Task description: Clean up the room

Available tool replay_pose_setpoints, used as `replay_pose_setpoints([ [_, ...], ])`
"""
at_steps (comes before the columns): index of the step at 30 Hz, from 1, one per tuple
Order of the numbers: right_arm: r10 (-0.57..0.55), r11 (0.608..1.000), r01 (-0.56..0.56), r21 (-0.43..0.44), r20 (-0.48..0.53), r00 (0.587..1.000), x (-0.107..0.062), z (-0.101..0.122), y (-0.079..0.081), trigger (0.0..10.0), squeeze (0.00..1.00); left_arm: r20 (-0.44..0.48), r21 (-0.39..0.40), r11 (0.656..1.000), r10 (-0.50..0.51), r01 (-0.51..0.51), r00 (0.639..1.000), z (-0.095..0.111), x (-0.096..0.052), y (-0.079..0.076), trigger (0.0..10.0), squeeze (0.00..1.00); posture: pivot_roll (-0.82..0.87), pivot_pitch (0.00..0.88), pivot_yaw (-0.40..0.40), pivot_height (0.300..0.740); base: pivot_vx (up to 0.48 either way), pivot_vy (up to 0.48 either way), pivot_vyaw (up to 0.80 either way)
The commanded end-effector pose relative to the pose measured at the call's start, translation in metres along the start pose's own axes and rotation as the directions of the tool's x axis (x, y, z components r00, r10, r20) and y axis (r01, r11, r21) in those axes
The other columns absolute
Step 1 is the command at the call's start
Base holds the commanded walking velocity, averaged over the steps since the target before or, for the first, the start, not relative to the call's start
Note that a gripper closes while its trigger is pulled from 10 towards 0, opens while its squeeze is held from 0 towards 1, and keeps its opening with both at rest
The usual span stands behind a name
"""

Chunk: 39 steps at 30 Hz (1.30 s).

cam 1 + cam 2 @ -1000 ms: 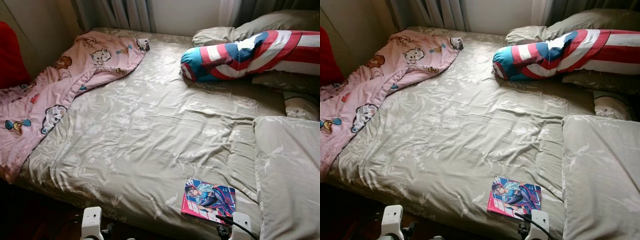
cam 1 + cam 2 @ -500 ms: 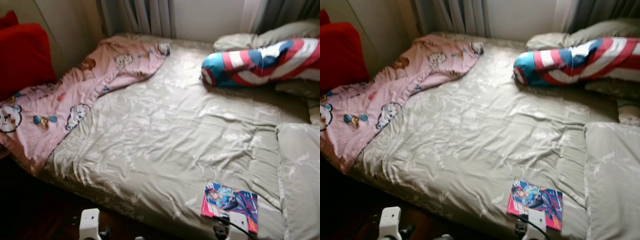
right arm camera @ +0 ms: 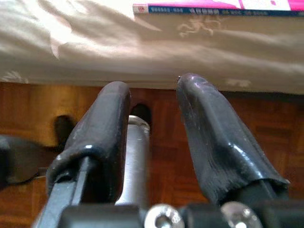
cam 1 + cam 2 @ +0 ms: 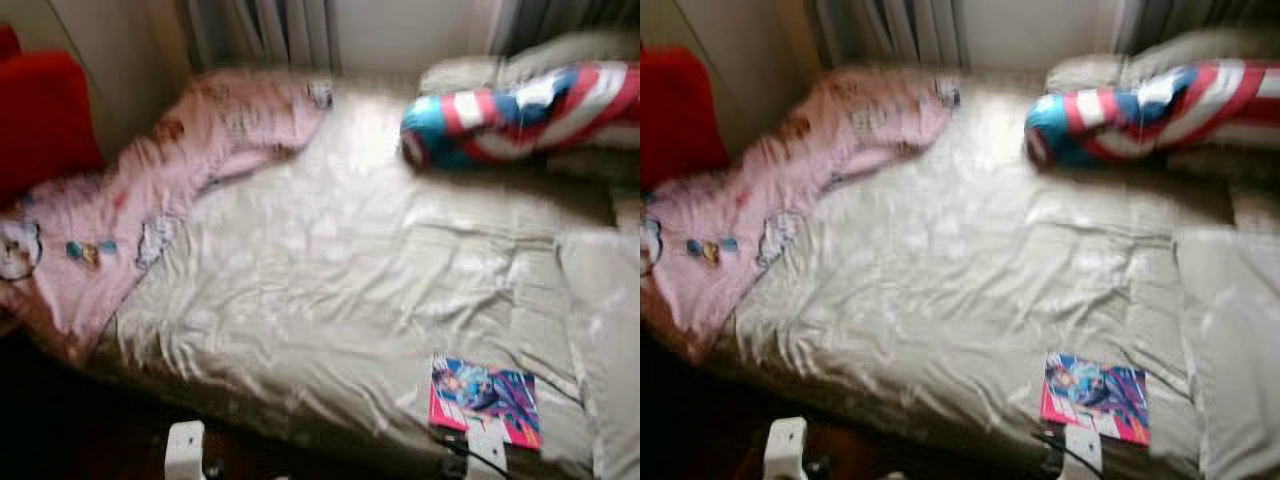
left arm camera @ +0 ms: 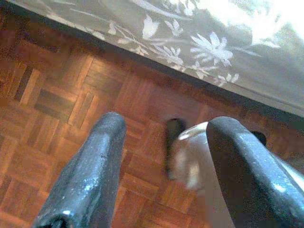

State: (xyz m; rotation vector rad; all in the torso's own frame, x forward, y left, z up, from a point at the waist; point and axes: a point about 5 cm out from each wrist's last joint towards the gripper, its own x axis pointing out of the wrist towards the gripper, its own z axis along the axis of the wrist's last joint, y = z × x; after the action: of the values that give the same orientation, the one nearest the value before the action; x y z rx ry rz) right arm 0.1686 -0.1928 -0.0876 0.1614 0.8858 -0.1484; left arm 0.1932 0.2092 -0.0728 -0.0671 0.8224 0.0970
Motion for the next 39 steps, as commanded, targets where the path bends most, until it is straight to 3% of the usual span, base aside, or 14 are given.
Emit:
replay_pose_setpoints([
  [1, 0.027, 1.0, -0.027, 0.004, -0.021, 0.999, 0.0003, -0.0046, 0.0106, 10.0, 0.0, -0.031, 0.009, 1.0, 0.027, -0.026, 0.999, -0.0089, -0.0036, 0.01, 10.0, 0.0, 0.07, 0.191, 0.011, 0.736, 0.0, 0.401, 0.0],
  [39, 0.009, 1.0, -0.009, -0.02, -0.015, 1.0, 0.0007, -0.0017, 0.0066, 10.0, 0.0, -0.034, -0.009, 1.0, 0.03, -0.03, 0.999, -0.0104, -0.0035, 0.0077, 10.0, 0.0, 0.06, 0.185, -0.016, 0.736, 0.0, 0.401, 0.0],
])
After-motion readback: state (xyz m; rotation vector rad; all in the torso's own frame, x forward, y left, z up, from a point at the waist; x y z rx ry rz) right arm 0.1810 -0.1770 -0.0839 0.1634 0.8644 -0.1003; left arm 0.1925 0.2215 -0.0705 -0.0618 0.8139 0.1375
